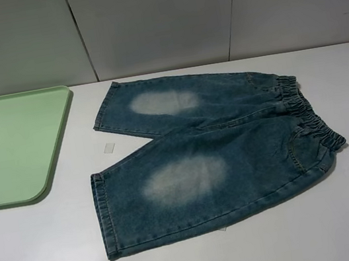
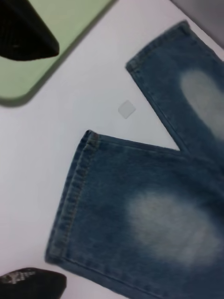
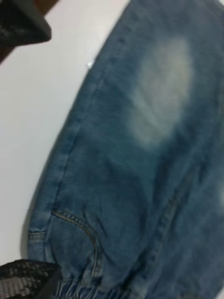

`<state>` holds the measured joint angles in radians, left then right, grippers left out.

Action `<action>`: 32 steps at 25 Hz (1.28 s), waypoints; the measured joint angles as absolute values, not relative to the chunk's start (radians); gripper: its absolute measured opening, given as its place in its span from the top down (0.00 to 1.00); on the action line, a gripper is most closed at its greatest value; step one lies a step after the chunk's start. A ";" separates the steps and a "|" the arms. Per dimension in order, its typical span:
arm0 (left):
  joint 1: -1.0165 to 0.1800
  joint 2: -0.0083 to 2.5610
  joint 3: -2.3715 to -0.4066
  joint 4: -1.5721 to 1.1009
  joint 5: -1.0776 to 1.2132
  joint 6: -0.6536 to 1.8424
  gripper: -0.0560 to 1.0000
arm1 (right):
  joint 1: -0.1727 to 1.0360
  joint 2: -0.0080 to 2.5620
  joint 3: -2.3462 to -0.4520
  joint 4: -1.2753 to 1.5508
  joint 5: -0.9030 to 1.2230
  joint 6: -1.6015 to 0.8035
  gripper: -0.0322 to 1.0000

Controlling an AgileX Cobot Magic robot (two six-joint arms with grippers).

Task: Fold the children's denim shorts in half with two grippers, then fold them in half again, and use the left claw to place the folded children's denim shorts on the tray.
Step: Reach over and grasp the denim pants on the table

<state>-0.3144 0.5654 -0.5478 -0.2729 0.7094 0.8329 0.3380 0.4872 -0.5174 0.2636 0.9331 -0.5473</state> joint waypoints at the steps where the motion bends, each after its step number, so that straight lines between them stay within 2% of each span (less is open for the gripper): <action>1: -0.331 0.600 -0.553 -0.255 0.695 0.855 0.12 | 0.360 0.509 -0.517 0.237 0.937 -0.550 0.30; 8: -0.414 0.807 -0.565 -0.106 0.595 0.915 0.12 | 0.532 0.678 -0.517 -0.062 0.988 -0.559 0.30; 13: -0.429 0.926 -0.566 -0.028 0.519 0.931 0.12 | 0.599 0.801 -0.517 -0.293 0.967 -0.559 0.30; 26: -0.437 1.167 -0.567 -0.013 0.448 1.015 0.12 | 0.604 1.179 -0.518 -0.521 0.633 -0.573 0.30; 32: -0.542 1.256 -0.567 -0.012 0.399 1.029 0.12 | 0.604 1.360 -0.519 -0.629 0.616 -0.574 0.30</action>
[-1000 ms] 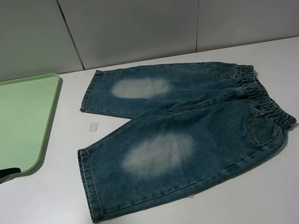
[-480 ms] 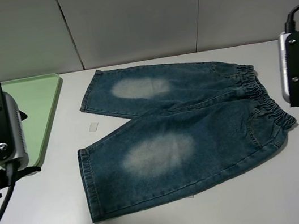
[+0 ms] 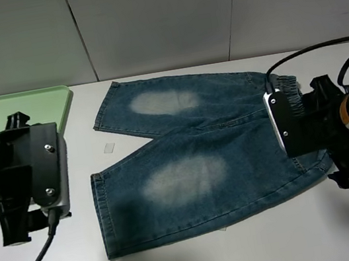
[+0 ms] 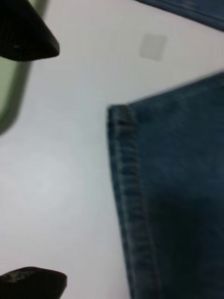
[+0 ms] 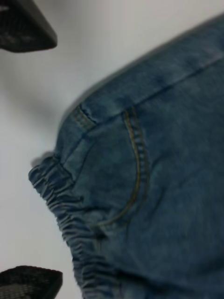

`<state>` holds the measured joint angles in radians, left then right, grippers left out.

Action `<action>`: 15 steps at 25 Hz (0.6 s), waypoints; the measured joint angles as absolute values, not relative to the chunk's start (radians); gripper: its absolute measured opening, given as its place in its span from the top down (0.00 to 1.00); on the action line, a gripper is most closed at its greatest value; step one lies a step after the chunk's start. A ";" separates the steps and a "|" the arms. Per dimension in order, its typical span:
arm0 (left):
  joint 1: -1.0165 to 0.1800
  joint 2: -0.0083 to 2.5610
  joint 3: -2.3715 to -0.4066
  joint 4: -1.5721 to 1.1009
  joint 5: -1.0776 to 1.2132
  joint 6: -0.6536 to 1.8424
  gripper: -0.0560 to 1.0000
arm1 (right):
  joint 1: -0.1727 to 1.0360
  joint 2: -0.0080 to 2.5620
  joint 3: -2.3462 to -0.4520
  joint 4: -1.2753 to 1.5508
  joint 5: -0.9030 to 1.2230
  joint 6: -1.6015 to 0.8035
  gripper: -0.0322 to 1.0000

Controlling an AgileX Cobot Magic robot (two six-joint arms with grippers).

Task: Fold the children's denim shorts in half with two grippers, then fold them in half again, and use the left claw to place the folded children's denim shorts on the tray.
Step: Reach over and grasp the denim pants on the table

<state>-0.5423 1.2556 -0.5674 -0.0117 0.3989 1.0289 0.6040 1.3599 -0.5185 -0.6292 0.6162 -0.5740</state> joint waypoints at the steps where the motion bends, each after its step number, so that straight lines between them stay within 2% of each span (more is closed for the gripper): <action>1: -0.563 1.275 -0.567 -0.012 0.384 1.029 0.12 | 0.604 1.381 -0.519 -0.644 0.615 -0.574 0.30; 8: -0.596 1.396 -0.568 -0.013 0.283 1.029 0.12 | 0.537 1.434 -0.519 -0.698 0.569 -0.574 0.30; 15: -0.596 1.539 -0.568 -0.013 0.189 1.033 0.12 | 0.397 1.434 -0.507 -0.737 0.462 -0.580 0.30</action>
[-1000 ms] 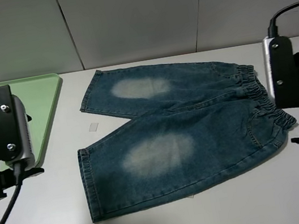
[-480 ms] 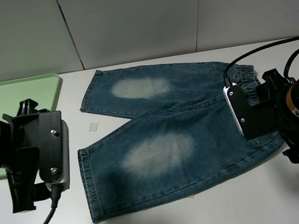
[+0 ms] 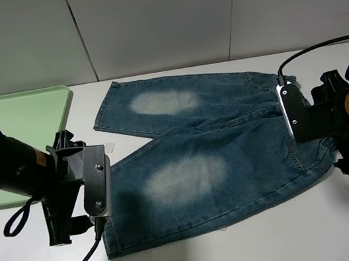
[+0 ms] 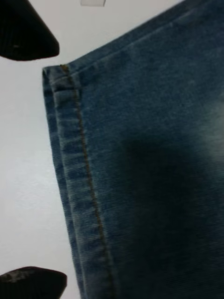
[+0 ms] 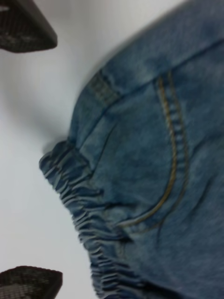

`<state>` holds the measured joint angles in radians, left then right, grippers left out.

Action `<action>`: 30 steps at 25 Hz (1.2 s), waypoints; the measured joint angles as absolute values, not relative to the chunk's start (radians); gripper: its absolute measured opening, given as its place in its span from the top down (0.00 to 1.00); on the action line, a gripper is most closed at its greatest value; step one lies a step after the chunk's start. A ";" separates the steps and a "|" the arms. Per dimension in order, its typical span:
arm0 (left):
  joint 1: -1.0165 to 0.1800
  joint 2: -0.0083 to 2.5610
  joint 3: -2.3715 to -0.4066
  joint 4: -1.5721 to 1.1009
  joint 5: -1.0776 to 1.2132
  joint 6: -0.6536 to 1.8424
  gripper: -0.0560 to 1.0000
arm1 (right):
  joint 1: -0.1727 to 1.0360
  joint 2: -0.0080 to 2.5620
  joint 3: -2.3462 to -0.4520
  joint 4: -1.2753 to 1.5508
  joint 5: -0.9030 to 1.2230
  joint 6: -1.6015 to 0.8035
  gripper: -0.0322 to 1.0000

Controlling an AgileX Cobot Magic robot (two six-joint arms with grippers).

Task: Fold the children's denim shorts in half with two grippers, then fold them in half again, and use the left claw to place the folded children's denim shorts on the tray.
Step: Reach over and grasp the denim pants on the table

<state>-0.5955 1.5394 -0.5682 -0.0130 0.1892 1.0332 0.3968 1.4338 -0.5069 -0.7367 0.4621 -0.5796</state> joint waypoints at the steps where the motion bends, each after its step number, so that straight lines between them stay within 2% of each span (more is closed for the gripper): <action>1: -0.596 1.551 -0.568 -0.013 0.180 1.033 0.12 | 0.388 1.434 -0.494 -0.751 0.450 -0.594 0.30; 8: -0.596 1.570 -0.569 -0.018 0.151 1.033 0.12 | 0.380 1.440 -0.384 -0.834 0.362 -0.727 0.30; 19: -0.730 1.572 -0.569 -0.042 0.172 1.033 0.12 | 0.380 1.441 -0.384 -0.845 0.348 -0.730 0.30; 30: -0.733 1.572 -0.553 -0.040 0.214 1.047 0.12 | 0.380 1.441 -0.384 -0.837 0.329 -0.728 0.30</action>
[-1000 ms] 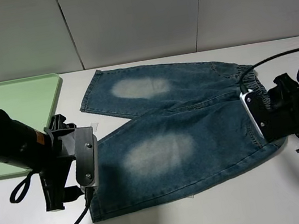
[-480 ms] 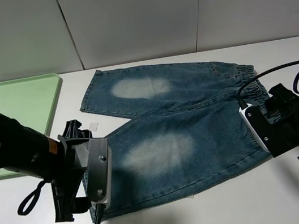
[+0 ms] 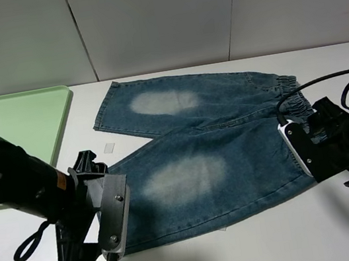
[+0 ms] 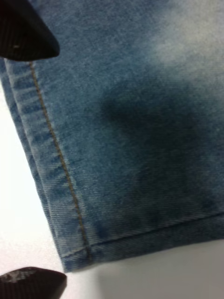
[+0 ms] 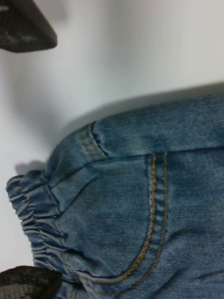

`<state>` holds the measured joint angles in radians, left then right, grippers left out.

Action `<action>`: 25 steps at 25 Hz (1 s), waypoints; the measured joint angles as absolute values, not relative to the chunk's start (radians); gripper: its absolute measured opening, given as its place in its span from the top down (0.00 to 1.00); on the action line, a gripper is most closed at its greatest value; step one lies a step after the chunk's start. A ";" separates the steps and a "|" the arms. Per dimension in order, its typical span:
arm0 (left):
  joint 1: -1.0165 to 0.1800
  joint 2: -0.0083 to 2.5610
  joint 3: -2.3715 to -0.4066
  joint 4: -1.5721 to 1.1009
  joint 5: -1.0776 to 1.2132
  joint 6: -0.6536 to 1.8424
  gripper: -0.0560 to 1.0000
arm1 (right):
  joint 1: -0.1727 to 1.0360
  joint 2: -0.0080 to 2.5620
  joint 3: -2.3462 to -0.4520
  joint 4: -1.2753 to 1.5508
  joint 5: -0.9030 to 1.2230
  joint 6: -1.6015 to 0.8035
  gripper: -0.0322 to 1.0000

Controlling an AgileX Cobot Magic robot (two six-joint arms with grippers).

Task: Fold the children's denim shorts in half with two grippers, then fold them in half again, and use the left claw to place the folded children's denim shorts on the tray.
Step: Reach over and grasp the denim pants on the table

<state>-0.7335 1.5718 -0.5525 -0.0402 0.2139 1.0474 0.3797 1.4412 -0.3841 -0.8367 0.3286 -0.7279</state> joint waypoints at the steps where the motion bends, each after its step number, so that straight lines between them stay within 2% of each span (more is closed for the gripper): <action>1: -0.733 1.572 -0.553 -0.040 0.204 1.048 0.12 | 0.380 1.441 -0.384 -0.837 0.326 -0.724 0.30; 25: -0.739 1.665 -0.553 -0.100 0.179 1.039 0.12 | 0.380 1.441 -0.387 -0.840 0.294 -0.672 0.30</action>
